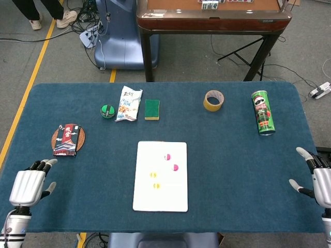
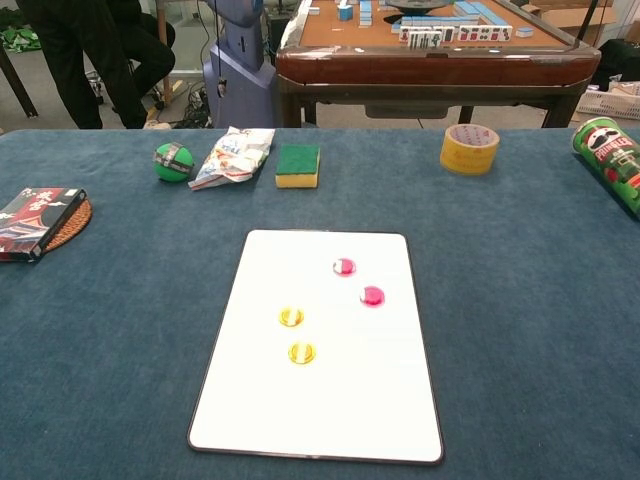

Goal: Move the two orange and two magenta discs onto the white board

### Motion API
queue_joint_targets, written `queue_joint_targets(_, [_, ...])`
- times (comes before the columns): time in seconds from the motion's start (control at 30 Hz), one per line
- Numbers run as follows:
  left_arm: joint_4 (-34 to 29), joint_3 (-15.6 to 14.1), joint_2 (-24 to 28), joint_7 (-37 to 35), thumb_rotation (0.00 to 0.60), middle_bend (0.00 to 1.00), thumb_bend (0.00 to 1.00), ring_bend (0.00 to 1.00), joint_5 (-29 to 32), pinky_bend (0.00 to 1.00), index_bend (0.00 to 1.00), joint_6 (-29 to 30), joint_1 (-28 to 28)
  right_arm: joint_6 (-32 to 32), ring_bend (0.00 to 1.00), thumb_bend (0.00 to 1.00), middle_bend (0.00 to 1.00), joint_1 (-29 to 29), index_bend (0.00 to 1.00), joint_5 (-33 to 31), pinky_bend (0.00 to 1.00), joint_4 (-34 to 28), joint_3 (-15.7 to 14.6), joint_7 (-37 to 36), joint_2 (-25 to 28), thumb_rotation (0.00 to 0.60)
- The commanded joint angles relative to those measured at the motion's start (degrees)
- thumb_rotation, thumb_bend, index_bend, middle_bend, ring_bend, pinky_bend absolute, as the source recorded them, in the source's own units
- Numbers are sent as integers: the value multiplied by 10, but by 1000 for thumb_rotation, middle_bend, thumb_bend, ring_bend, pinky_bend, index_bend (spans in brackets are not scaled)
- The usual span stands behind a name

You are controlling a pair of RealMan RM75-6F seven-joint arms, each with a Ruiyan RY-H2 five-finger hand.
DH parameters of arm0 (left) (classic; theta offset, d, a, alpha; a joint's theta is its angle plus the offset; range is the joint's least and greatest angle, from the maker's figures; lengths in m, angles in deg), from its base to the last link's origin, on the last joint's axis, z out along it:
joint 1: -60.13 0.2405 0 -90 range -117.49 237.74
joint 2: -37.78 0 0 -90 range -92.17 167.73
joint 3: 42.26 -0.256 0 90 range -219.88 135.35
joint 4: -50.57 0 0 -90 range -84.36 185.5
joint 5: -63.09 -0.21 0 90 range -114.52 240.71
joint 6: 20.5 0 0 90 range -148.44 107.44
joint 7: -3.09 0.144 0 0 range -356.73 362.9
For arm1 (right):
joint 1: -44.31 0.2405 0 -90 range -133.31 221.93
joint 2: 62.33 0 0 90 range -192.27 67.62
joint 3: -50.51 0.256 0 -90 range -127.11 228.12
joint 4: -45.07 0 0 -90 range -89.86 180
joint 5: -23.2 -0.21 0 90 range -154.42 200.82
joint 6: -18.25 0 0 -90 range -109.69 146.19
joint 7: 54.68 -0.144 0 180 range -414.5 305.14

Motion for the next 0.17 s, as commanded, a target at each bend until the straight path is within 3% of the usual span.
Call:
queue_joint_targets(0.03, [15,5,-5,-9,600,327,262,308,-16,589,346,8,21,0,262,0,268,0,178,-2,379,1,0,-2,0,600])
queue_joint_targets(0.17, [33,13,-13,-20,600,343,262,328,-36,589,364,-3,30,-6,262,0,268,2,178,-9,379,3,3,-5,0,600])
